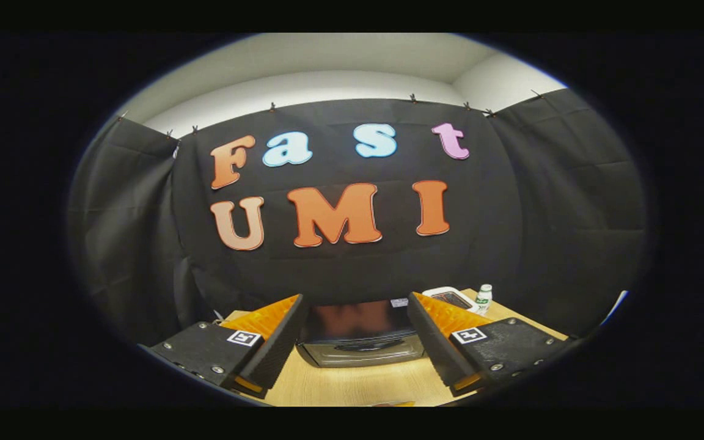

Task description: Open the toaster oven, put the food inside, and close the toaster oven door.

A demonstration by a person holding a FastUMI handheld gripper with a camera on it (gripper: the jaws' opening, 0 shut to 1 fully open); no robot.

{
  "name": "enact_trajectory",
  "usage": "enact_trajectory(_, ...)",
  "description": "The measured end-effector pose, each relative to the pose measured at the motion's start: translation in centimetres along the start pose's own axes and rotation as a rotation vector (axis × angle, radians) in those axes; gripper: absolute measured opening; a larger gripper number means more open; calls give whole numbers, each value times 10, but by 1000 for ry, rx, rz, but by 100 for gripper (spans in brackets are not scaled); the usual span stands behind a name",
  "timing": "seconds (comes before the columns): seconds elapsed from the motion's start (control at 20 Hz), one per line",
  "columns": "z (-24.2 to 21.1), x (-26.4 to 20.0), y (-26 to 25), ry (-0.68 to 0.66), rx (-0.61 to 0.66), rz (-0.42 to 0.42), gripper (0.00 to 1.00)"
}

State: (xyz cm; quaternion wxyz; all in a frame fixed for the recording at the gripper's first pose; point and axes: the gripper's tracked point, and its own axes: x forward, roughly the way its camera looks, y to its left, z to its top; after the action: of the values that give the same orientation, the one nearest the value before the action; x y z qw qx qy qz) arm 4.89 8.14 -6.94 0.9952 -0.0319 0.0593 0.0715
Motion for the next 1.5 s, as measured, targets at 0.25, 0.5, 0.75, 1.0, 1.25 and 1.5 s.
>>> enact_trajectory(0.25, -37, 28, 10, 34, -18, 34, 97)
enact_trajectory(0.5, -106, 79, 1, 121, -73, 34, 97)
enact_trajectory(0.75, -174, 134, -9, 247, -103, 20, 98)
enact_trajectory(1.0, -210, 155, -15, 335, -110, 0, 98)
enact_trajectory(1.25, -220, 152, -20, 353, -72, -8, 98)
enact_trajectory(1.5, -223, 149, -21, 376, -77, -2, 99)
